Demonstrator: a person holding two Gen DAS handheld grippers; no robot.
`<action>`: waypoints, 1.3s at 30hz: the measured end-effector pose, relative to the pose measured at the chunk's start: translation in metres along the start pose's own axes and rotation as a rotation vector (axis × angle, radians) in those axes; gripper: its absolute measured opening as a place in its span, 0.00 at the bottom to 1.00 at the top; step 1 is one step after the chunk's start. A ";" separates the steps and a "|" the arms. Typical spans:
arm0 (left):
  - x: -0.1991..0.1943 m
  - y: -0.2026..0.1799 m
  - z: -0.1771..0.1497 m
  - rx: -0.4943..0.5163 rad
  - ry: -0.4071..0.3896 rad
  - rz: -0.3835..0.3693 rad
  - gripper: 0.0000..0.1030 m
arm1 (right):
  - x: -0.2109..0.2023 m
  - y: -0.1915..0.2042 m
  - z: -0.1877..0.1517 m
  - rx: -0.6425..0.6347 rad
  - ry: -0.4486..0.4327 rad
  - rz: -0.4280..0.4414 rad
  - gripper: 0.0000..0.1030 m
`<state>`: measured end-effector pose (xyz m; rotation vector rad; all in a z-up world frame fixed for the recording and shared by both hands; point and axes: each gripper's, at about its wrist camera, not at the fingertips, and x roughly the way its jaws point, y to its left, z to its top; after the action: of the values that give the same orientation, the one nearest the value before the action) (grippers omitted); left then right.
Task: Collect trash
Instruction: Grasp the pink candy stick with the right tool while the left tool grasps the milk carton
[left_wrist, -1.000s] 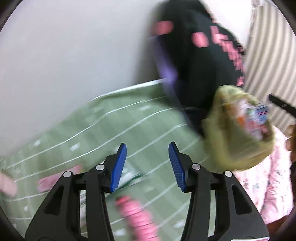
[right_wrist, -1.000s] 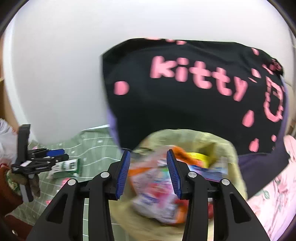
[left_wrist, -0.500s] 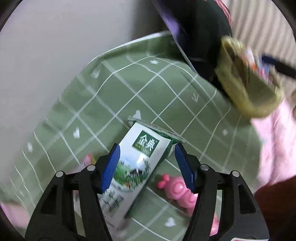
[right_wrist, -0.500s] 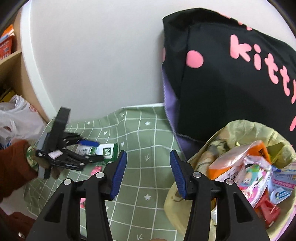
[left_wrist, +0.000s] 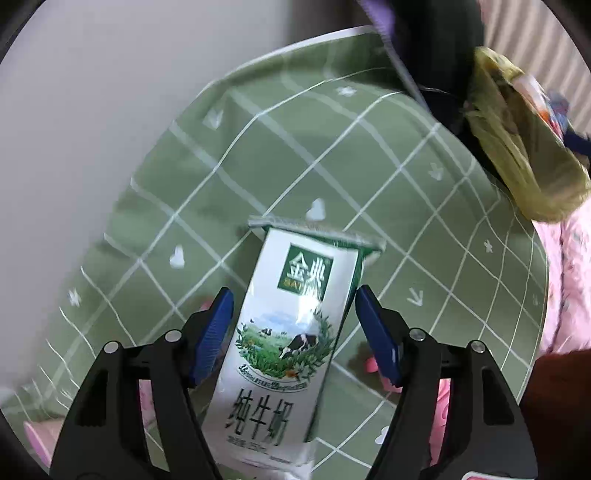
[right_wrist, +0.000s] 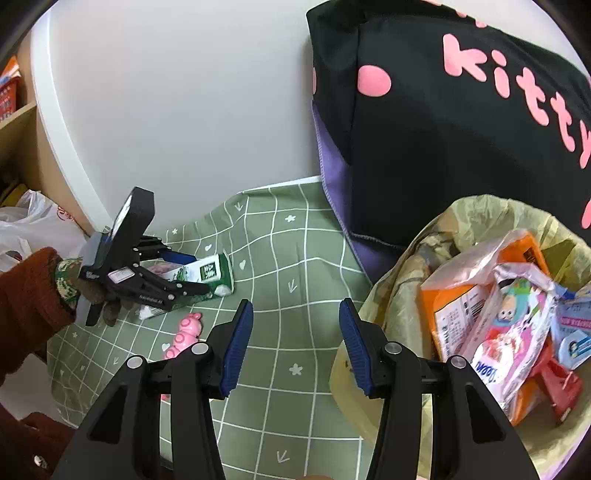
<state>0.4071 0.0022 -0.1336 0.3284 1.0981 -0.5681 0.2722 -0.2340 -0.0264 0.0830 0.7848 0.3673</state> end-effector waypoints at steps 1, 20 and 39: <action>0.003 0.005 -0.001 -0.031 0.005 -0.007 0.63 | 0.002 0.000 -0.001 0.001 0.003 0.007 0.44; -0.148 0.051 -0.116 -0.689 -0.434 0.177 0.48 | 0.107 0.062 0.020 -0.138 0.143 0.200 0.44; -0.131 0.066 -0.204 -0.872 -0.300 0.203 0.48 | 0.282 0.201 0.049 -0.320 0.391 0.330 0.31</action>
<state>0.2509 0.1966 -0.1038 -0.3933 0.9101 0.0739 0.4310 0.0568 -0.1401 -0.1672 1.0907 0.8349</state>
